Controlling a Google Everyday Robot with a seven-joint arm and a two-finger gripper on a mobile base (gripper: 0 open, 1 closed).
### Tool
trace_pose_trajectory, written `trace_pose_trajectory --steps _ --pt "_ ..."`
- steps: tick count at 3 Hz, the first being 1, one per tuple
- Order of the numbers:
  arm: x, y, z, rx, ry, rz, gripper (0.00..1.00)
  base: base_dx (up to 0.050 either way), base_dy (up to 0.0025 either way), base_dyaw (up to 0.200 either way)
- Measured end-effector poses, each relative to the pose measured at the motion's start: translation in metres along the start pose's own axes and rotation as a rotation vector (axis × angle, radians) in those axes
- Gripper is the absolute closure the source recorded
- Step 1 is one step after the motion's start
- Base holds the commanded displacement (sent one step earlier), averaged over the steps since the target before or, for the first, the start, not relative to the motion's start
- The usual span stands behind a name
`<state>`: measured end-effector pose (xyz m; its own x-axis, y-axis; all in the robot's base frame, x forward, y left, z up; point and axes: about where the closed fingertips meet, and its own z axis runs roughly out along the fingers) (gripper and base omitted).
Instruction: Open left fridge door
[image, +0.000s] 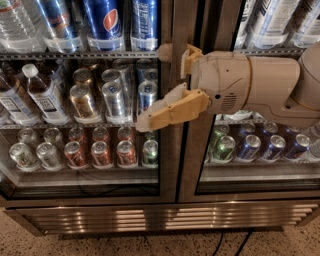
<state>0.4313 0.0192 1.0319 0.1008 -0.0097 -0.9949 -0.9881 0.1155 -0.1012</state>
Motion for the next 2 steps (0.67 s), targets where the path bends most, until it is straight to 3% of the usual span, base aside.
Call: trace_pose_trajectory --steps 1,2 --pt "0.0000 0.0000 0.0001 0.000 0.000 0.000 0.00 0.000 0.00000 0.000" --pt "0.0000 0.0001 0.0001 0.000 0.000 0.000 0.19 0.000 0.00000 0.000"
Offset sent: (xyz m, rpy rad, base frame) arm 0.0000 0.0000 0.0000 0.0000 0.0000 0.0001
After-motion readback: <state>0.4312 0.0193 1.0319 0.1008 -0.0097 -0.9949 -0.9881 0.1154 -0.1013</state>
